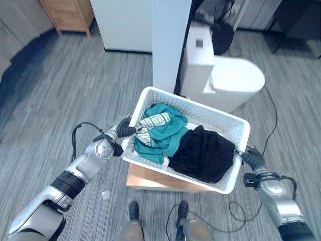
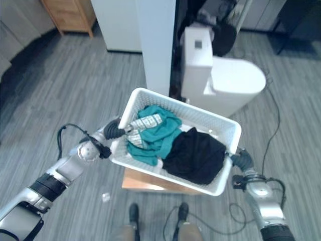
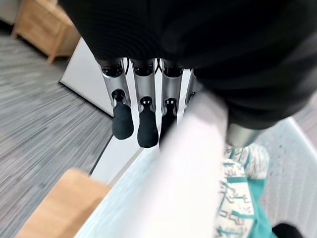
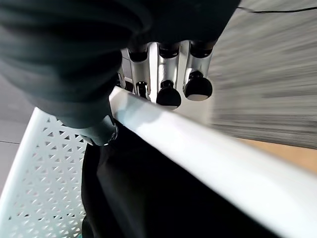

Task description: Grab the laundry basket,head to the washer,open it,put in the laundry and shut it.

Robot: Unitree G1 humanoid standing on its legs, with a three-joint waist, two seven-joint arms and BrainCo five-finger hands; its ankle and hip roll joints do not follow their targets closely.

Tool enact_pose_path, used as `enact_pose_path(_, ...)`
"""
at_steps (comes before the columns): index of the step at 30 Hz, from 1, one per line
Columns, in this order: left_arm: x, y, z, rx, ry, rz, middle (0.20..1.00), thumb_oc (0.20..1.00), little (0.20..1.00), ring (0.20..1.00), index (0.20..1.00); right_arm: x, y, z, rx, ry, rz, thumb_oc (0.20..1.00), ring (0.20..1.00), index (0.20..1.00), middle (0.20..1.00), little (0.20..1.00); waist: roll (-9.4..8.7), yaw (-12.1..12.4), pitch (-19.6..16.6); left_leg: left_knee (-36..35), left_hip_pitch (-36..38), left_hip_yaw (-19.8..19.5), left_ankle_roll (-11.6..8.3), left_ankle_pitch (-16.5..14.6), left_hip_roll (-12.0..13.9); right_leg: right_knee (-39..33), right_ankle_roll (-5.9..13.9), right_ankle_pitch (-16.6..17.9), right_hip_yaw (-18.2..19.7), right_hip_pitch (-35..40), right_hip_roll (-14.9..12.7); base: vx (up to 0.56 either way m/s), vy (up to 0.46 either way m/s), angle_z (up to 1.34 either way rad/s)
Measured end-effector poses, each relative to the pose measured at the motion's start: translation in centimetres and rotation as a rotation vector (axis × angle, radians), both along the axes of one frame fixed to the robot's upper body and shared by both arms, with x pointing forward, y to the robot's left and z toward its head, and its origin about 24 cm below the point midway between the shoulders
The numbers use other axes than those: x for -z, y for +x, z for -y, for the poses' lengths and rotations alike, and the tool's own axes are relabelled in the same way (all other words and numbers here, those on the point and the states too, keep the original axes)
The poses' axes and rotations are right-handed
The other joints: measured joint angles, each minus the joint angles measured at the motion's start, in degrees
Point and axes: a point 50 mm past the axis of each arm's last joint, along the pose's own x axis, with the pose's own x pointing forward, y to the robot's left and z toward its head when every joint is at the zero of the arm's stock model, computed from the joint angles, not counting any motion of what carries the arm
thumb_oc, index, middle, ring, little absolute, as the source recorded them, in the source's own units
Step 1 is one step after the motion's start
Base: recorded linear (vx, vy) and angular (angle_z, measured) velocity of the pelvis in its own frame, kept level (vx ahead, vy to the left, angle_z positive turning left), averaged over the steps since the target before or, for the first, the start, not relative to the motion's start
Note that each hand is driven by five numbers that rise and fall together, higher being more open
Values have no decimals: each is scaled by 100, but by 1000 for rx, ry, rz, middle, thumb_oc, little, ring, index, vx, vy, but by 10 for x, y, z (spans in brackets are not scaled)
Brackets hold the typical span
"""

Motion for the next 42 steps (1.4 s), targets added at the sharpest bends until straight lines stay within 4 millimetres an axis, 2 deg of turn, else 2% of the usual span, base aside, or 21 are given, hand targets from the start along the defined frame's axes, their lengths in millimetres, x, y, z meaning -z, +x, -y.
enact_pose_path(2,-4,1,12,74,40,-26,200,200,200,200,200,-13,0,19,-5,-46,-27,200,200,200,200,200,13,6,-158,0,160,-8,17,-13,-41,0,22,-17,-13,171,-34,54,-18,3)
enact_pose_path(4,-1,0,21,104,30,-46,200,200,200,200,200,-19,-1,27,6,-46,-26,200,200,200,200,200,13,-33,-465,-1,165,-3,19,-22,-42,-1,34,-30,-8,169,-28,37,-39,-2)
enact_pose_path(7,7,3,26,110,44,-75,200,200,200,200,200,-19,-3,31,21,-18,-31,200,200,200,200,200,31,-37,-593,0,168,-8,5,-8,-28,-1,28,-26,-7,172,-12,19,-56,0)
enact_pose_path(16,46,1,46,132,56,-256,200,200,200,200,200,-30,-5,47,37,-52,-70,200,200,200,200,200,134,-186,-676,-1,139,-21,-42,40,123,-36,-2,-44,1,142,121,-25,-88,-2)
enact_pose_path(25,45,2,52,143,28,-264,200,200,200,200,200,-39,-4,53,42,-47,-57,200,200,200,200,200,198,-168,-699,130,-252,-168,-219,172,259,-49,-165,-36,-20,-200,264,-159,22,-5)
enact_pose_path(26,44,7,44,106,43,-260,200,200,200,200,200,-45,7,45,15,-30,-30,200,200,200,200,200,-56,-24,-556,761,-467,-863,-281,97,-18,88,-299,78,402,-447,12,-189,248,-138)
enact_pose_path(27,48,9,35,69,53,-277,200,200,200,200,200,-55,22,34,-20,-14,13,200,200,200,200,200,-90,-12,-499,1634,-601,-1728,-308,-534,-255,131,-169,250,829,-569,-71,-281,474,-185)
enact_pose_path(28,49,10,27,46,67,-281,200,200,200,200,200,-59,28,30,-30,-4,33,200,200,200,200,200,-38,12,-462,2126,-544,-2138,-271,-939,-414,171,-138,272,1098,-566,-68,-169,429,-154)
enact_pose_path(29,49,10,31,54,63,-281,200,200,200,200,200,-58,27,28,-36,3,32,200,200,200,200,200,8,-192,-458,2255,-400,-2248,-285,-1250,-403,164,-24,327,1281,-561,-53,-199,507,-102)
enact_pose_path(30,45,13,25,35,71,-268,200,200,200,200,200,-56,29,25,-29,34,50,200,200,200,200,200,101,-297,-462,2373,-277,-2182,-201,-1587,-416,203,42,357,1463,-555,-12,-206,452,-111)
enact_pose_path(31,39,16,25,34,64,-247,200,200,200,200,200,-59,31,24,-31,40,64,200,200,200,200,200,82,-314,-438,2000,-3,-1960,30,-1718,-433,260,119,427,1789,-718,-9,-216,430,-137)
enact_pose_path(32,29,21,26,35,70,-216,200,200,200,200,200,-64,32,24,-33,37,81,200,200,200,200,200,43,-350,-410,1679,148,-1702,152,-1836,-543,257,248,591,2133,-906,-52,-152,283,-153)
enact_pose_path(33,20,26,26,30,75,-191,200,200,200,200,200,-63,33,21,-24,72,101,200,200,200,200,200,-129,-347,-312,1576,225,-1478,193,-1800,-763,238,344,760,2319,-1001,-213,-173,254,-126)
enact_pose_path(34,17,29,22,17,85,-181,200,200,200,200,200,-64,35,20,-13,85,113,200,200,200,200,200,-203,-341,-264,1528,237,-1307,281,-1692,-851,213,381,865,2343,-1060,-364,-209,264,-114)
enact_pose_path(35,17,31,25,16,82,-181,200,200,200,200,200,-59,34,19,-7,84,95,200,200,200,200,200,-317,-379,-246,1656,241,-1088,372,-1754,-1124,171,371,812,2284,-1086,-520,-298,348,-95)
enact_pose_path(36,14,33,25,8,82,-166,200,200,200,200,200,-58,34,21,0,83,94,200,200,200,200,200,-345,-481,-230,2203,-21,-1031,634,-1961,-1413,93,329,598,2308,-1143,-686,-286,267,-124)
enact_pose_path(37,11,34,24,12,85,-156,200,200,200,200,200,-59,34,22,9,84,96,200,200,200,200,200,-192,-445,-252,2420,-276,-950,878,-1945,-1490,260,346,-62,2263,-1471,-764,-293,213,-127)
enact_pose_path(38,9,35,26,18,83,-149,200,200,200,200,200,-58,33,22,11,83,93,200,200,200,200,200,-74,-422,-220,2389,-375,-759,979,-1900,-1447,484,492,-528,2037,-1737,-826,-322,192,-142)
enact_pose_path(39,7,36,22,8,88,-143,200,200,200,200,200,-48,30,20,10,73,57,200,200,200,200,200,-45,-400,-203,2289,-423,-498,1080,-1756,-1421,563,677,-438,1508,-1841,-921,-307,155,-117)
enact_pose_path(40,5,36,19,1,92,-140,200,200,200,200,200,-39,28,18,9,78,27,200,200,200,200,200,-24,-308,-195,2252,-486,-294,1156,-1678,-1356,754,753,-450,974,-1815,-947,-297,115,-100)
enact_pose_path(42,4,35,20,11,93,-137,200,200,200,200,200,-26,25,17,19,81,-12,200,200,200,200,200,67,-148,-138,2088,-508,-128,1222,-1473,-1247,1084,745,-456,175,-1386,-1050,-275,67,-60)
